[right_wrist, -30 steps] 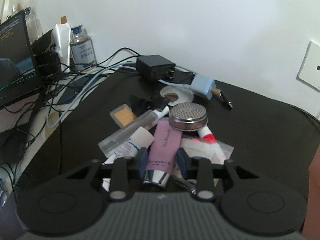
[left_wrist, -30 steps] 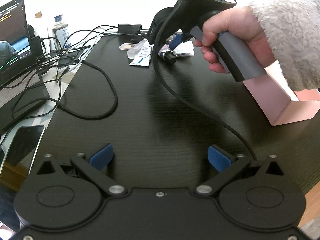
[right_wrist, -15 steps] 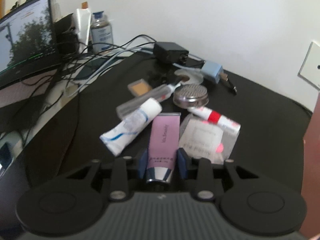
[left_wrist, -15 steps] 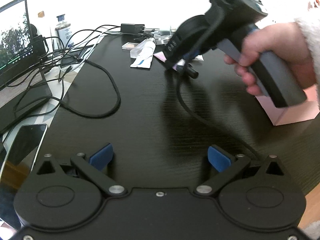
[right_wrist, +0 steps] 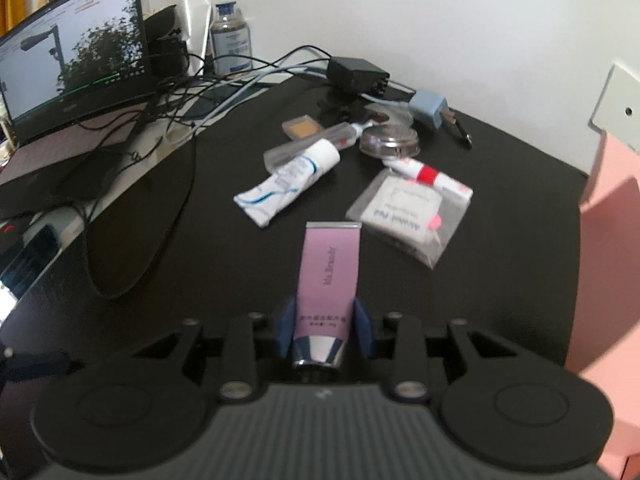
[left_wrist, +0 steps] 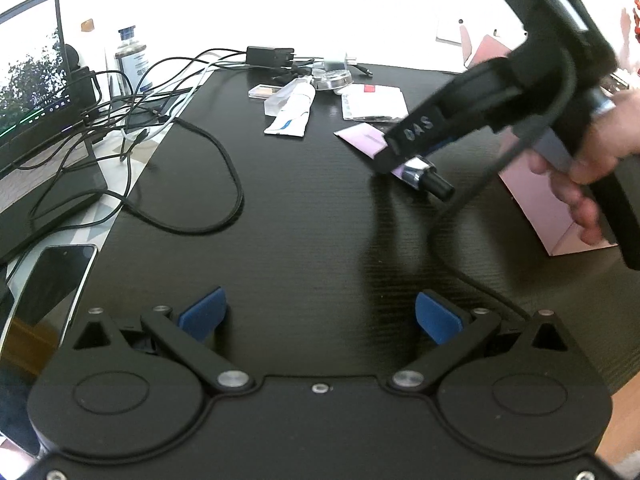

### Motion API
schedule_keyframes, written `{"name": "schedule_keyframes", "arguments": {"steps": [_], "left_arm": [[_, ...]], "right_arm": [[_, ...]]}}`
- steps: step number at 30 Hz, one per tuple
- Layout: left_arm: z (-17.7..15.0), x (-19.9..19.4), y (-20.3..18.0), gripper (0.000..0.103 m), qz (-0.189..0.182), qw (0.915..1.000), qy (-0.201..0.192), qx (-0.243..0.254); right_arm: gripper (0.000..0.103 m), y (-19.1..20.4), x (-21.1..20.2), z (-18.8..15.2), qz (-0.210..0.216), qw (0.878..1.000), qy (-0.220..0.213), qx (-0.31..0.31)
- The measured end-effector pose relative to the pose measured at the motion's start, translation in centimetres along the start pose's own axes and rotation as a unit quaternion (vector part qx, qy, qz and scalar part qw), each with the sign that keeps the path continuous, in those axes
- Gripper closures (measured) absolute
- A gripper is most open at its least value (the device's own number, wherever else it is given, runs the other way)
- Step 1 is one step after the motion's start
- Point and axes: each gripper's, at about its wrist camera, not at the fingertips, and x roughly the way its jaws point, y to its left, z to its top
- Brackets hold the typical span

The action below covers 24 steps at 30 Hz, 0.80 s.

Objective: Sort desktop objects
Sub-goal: 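Lift the pink tube with the right gripper off the desk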

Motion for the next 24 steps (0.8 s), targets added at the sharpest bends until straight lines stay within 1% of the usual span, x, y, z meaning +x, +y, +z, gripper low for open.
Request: {"name": "schedule_keyframes", "arguments": {"steps": [14,24], "left_arm": [[-0.3,-0.2,-0.3,0.000,0.006,1.0000,-0.001,0.007],[-0.4,-0.2,-0.3,0.000,0.006,0.9999,-0.001,0.010]], "right_arm": [[0.071,0.0,-2.5,-2.7,0.016,0.999,0.037,0.006],[0.071,0.0,-2.5,-3.0,0.010,0.999,0.043,0.010]]}}
